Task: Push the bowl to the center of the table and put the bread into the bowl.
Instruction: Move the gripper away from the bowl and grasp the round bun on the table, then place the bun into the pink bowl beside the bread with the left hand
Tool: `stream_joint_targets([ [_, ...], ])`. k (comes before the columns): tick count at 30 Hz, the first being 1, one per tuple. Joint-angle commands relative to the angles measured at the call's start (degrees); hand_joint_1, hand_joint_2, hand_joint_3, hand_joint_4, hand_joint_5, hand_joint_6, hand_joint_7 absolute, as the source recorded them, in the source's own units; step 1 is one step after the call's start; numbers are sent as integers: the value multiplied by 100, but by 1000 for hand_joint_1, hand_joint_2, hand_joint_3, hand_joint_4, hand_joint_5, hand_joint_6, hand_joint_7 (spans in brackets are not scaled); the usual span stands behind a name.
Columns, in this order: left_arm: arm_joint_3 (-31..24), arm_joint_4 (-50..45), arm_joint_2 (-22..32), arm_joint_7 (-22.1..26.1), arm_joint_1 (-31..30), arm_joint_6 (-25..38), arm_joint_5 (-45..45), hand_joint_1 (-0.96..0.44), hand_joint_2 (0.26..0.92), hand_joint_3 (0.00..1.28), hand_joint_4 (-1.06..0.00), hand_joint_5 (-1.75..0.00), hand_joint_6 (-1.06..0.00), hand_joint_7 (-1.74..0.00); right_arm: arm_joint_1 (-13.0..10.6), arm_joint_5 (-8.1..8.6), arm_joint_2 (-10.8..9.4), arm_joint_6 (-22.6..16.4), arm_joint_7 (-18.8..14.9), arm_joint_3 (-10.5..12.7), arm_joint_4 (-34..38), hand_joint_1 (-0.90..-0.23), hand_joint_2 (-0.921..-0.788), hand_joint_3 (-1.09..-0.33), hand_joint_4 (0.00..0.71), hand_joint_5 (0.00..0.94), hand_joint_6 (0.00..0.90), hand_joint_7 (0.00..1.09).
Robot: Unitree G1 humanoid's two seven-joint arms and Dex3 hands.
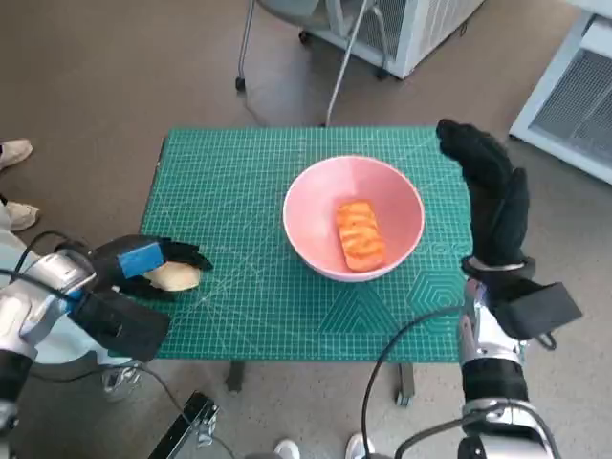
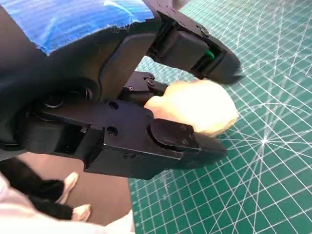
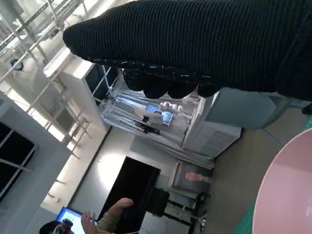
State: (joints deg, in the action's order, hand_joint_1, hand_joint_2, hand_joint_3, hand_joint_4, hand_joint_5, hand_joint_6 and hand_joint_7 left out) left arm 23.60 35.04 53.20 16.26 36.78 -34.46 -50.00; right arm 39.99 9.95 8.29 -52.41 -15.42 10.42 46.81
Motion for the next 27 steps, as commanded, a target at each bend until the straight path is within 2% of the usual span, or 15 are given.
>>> stream_joint_targets([
  [1, -13, 43, 45, 94, 161, -279, 203, 2, 920, 126, -487, -1337, -701, -1097, -140, 60, -23, 102, -33, 16, 2, -553, -921, -773, 408, 2, 65, 784],
  [6, -278, -74, 114, 335, 365, -376, 669, 2, 920, 83, -507, -1362, -784, -980, -161, 32, -49, 101, -8, 6, -35, -546, -921, -774, 409, 3, 70, 779],
  [14, -958, -665, 124, 742, 760, -252, 1623, 3, 919, 54, -536, -1338, -822, -935, -120, -2, -25, 102, -9, 3, 16, -549, -921, -773, 409, 3, 73, 774],
  [20, -1296, -1265, -115, 583, 1105, 80, 1767, 2, 919, 54, -556, -1319, -799, -965, -90, -30, -23, 104, 0, -11, 29, -553, -921, -775, 408, 2, 72, 774],
  [27, -1124, -1556, -719, 495, 1790, 378, 1584, 3, 918, 62, -575, -1269, -762, -1039, -76, -80, -24, 113, 20, -44, 16, -555, -921, -775, 408, 2, 70, 776],
])
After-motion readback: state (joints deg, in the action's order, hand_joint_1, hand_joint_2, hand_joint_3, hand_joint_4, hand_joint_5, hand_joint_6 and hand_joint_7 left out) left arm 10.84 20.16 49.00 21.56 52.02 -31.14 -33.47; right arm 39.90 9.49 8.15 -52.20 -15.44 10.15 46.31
